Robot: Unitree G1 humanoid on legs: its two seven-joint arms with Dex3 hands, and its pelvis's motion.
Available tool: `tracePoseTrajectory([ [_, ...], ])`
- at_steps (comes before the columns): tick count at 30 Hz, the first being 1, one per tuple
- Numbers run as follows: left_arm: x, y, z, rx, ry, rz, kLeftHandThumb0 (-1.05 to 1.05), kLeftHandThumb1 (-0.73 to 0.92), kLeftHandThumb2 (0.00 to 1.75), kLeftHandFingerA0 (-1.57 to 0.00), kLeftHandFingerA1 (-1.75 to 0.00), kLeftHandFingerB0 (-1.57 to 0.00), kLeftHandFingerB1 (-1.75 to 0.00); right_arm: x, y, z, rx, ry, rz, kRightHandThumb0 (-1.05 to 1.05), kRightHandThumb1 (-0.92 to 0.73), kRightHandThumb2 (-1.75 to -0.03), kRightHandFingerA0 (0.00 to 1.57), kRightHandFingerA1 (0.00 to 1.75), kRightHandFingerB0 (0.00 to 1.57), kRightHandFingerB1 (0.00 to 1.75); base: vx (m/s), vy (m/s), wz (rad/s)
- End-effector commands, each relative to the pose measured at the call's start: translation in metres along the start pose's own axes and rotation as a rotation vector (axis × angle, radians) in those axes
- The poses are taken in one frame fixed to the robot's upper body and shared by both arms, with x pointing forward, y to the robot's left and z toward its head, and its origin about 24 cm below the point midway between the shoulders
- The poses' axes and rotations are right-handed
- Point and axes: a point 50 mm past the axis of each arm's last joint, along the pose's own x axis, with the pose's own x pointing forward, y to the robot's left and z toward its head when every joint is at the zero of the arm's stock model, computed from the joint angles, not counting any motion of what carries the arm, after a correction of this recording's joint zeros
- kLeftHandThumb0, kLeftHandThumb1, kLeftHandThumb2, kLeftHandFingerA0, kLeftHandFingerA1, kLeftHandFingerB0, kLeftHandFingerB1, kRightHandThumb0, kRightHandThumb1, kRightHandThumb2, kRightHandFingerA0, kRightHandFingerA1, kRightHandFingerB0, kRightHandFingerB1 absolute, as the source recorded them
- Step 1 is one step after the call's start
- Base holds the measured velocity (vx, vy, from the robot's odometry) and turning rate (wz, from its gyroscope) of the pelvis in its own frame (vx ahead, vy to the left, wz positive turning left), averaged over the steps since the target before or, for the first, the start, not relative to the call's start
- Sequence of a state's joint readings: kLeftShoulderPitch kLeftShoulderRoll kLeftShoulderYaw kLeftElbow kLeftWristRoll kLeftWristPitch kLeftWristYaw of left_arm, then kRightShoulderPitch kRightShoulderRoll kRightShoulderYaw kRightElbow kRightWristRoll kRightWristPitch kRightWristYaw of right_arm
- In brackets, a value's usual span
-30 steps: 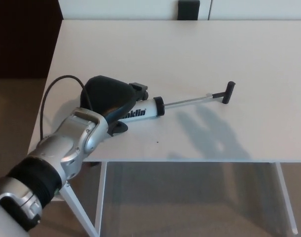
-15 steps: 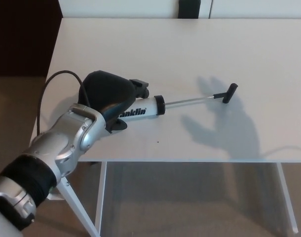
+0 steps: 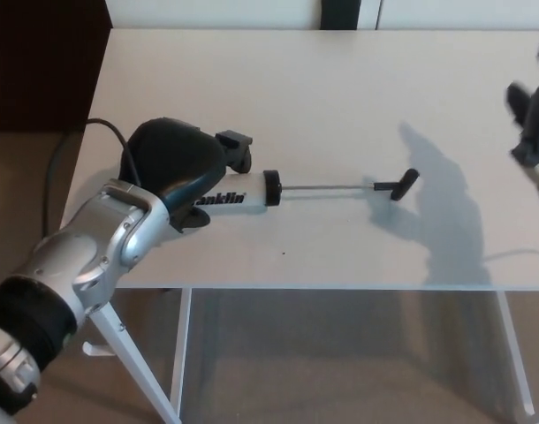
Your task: The robot walks towards a desk on which an air pump is kept in the middle. It lifts it up and holds it with its left hand and uses its right hand to compress it by pushing its handle inwards.
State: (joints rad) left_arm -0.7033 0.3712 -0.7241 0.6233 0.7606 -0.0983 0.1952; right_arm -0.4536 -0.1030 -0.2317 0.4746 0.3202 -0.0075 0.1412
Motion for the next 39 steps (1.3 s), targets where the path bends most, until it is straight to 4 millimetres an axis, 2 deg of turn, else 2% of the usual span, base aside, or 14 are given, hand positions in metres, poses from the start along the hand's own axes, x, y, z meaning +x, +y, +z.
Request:
tracePoseTrajectory([
  [1,-0.021,0.001,-0.015,-0.033,-0.049,-0.016,-0.12,0.75,0.58,-0.74,-1.73,-0.75,-1.03,-0.001,0.002,-0.067,0.105,0.309,-0.051,-0.72,-0.71,-1.07,0.02,0.42,0.08,0.34,0.0,0.0,0.0],
  [3,-0.02,0.004,-0.015,-0.041,-0.044,-0.005,-0.12,0.77,0.58,-0.71,-1.75,-0.63,-1.32,0.0,0.003,-0.067,0.106,0.31,-0.049,-0.75,-0.91,-0.69,0.13,0.3,0.11,0.23,0.0,0.0,0.0],
  [8,-0.018,0.015,-0.014,-0.069,-0.04,0.036,-0.15,0.8,0.6,-0.71,-1.75,-0.62,-1.31,0.001,0.005,-0.07,0.111,0.313,-0.045,-0.74,-0.71,-1.06,0.05,0.43,0.05,0.35,0.0,0.0,0.0],
  [9,-0.018,0.018,-0.014,-0.09,-0.04,0.043,-0.14,0.82,0.59,-0.63,-1.75,-0.48,-1.56,0.001,0.006,-0.071,0.118,0.311,-0.035,-0.75,-0.91,-0.68,0.14,0.29,0.11,0.23,0.0,0.0,0.0],
  [12,-0.017,0.022,-0.013,-0.117,-0.04,0.051,-0.14,0.82,0.59,-0.63,-1.75,-0.48,-1.56,0.001,0.007,-0.072,0.128,0.308,-0.023,-0.75,-0.91,-0.68,0.14,0.29,0.11,0.23,0.0,0.0,0.0],
  [13,-0.016,0.024,-0.013,-0.116,-0.043,0.06,-0.12,0.79,0.57,-0.63,-1.75,-0.47,-1.59,0.001,0.009,-0.072,0.138,0.303,-0.02,-0.74,-0.72,-1.07,0.08,0.44,0.02,0.35,0.0,0.0,0.0],
  [21,-0.016,0.025,-0.009,-0.134,-0.046,0.054,-0.08,0.79,0.6,-0.81,-1.75,-0.55,-1.53,0.002,0.018,-0.07,0.226,0.263,0.01,-0.74,-0.73,-1.08,0.07,0.44,0.01,0.32,0.0,0.0,0.0],
  [22,-0.017,0.025,-0.009,-0.132,-0.044,0.049,-0.06,0.76,0.61,-0.8,-1.72,-0.59,-1.49,0.002,0.019,-0.07,0.229,0.254,0.022,-0.77,-0.92,-0.69,0.14,0.29,0.1,0.22,0.0,0.0,0.0],
  [28,-0.018,0.022,-0.007,-0.118,-0.038,0.022,-0.09,0.8,0.62,-0.82,-1.73,-0.57,-1.5,0.0,0.025,-0.069,0.245,0.229,0.057,-0.79,-0.92,-0.7,0.13,0.28,0.1,0.22,0.0,0.0,0.0],
  [29,-0.018,0.021,-0.007,-0.119,-0.042,0.023,-0.06,0.79,0.6,-0.79,-1.75,-0.56,-1.54,-0.001,0.027,-0.069,0.24,0.219,0.065,-0.81,-0.75,-1.1,0.12,0.45,0.01,0.33,0.0,0.0,0.0],
  [32,-0.019,0.02,-0.007,-0.129,-0.046,0.024,-0.07,0.81,0.61,-0.82,-1.75,-0.58,-1.53,-0.002,0.031,-0.065,0.224,0.186,0.093,-0.8,-0.92,-0.7,0.13,0.3,0.12,0.23,0.0,0.0,0.0],
  [36,-0.019,0.019,-0.007,-0.134,-0.045,0.022,-0.07,0.81,0.61,-0.82,-1.75,-0.58,-1.53,-0.002,0.033,-0.064,0.218,0.17,0.109,-0.8,-0.92,-0.7,0.13,0.3,0.12,0.23,0.0,0.0,0.0],
  [37,-0.02,0.018,-0.007,-0.132,-0.047,0.028,-0.07,0.81,0.61,-0.81,-1.75,-0.58,-1.54,-0.003,0.039,-0.056,0.195,0.124,0.14,-0.77,-0.72,-1.09,0.05,0.43,0.05,0.35,0.0,0.0,0.0],
  [39,-0.02,0.017,-0.007,-0.13,-0.048,0.031,-0.1,0.78,0.63,-0.85,-1.71,-0.65,-1.48,-0.003,0.043,-0.051,0.175,0.095,0.158,-0.87,-0.77,-0.82,0.12,0.35,0.08,0.25,0.0,0.0,0.0],
])
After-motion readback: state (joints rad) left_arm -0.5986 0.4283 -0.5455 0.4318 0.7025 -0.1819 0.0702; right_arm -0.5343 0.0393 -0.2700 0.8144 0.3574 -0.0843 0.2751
